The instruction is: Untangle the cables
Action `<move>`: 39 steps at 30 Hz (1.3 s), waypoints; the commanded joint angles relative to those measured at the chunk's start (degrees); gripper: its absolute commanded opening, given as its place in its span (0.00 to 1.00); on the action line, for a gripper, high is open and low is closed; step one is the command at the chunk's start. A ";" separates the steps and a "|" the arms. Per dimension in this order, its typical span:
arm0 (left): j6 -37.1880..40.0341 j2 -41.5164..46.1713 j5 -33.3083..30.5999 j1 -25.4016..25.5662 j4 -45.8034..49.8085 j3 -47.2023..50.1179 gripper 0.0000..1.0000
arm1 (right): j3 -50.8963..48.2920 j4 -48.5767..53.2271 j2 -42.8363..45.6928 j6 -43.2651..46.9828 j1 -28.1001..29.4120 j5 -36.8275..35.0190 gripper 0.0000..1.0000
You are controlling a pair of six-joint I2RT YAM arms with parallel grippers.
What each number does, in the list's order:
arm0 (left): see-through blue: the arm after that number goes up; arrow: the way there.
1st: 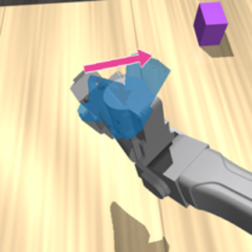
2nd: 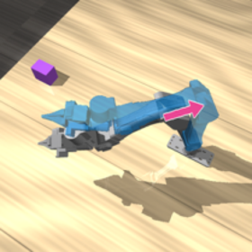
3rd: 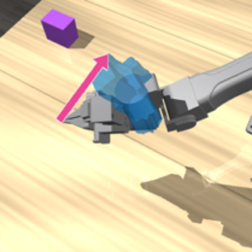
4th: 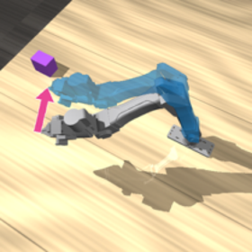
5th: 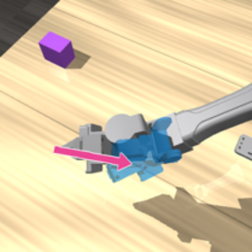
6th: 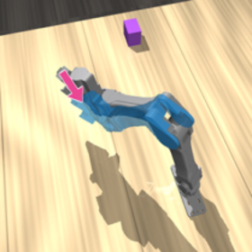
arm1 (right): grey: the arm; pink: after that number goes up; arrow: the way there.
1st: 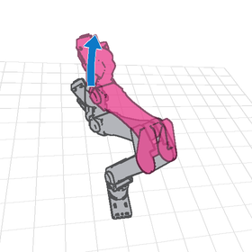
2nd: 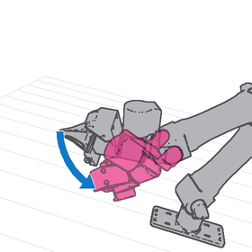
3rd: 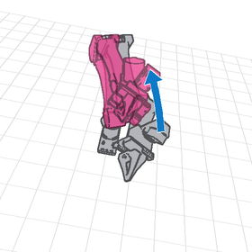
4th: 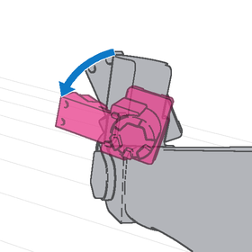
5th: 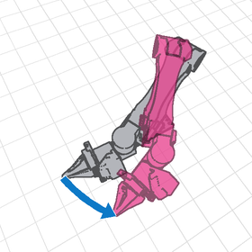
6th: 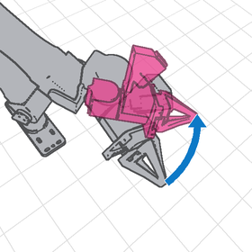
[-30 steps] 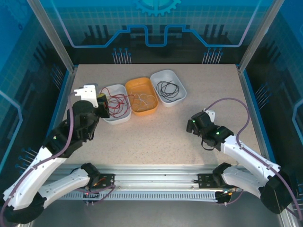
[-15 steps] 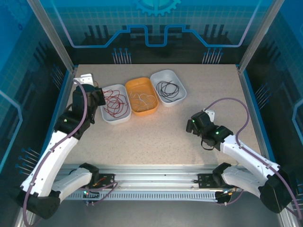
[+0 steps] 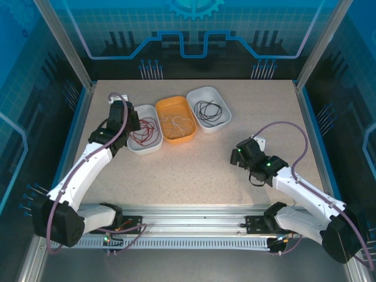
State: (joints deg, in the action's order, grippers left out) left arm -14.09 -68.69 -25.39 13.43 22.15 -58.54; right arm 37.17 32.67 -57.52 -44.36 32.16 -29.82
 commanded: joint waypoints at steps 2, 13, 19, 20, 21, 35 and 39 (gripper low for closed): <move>-3.12 -1.72 2.06 -0.51 -2.22 2.28 0.00 | 0.19 -0.24 -0.01 -0.04 -0.79 -0.18 1.00; -6.03 -8.18 1.65 -0.50 -7.05 7.15 0.00 | 0.19 -0.19 -0.47 0.14 -0.86 0.56 1.00; -7.29 -10.88 2.27 -0.49 -10.50 9.90 0.00 | 0.45 -0.63 -0.92 0.37 -0.95 0.97 1.00; -7.29 -11.48 2.19 -0.51 -10.87 10.15 0.00 | 0.58 -0.67 -1.02 0.40 -0.96 1.00 1.00; -7.23 -11.99 2.16 -0.56 -11.26 10.23 0.00 | 0.69 -0.72 -1.23 0.44 -0.88 1.10 1.00; -7.19 -15.98 1.70 -0.60 -11.01 8.60 0.36 | 1.66 -0.76 -2.19 0.85 -0.93 1.96 1.00; -6.83 -15.55 1.79 -0.56 -10.64 8.15 0.48 | 1.78 -0.67 -2.10 0.88 -0.87 1.90 1.00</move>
State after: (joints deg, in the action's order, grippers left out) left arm -20.93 -84.07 -24.10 13.28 11.29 -48.97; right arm 37.23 32.05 -59.51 -43.90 32.16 -28.01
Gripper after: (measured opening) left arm 0.467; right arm 0.996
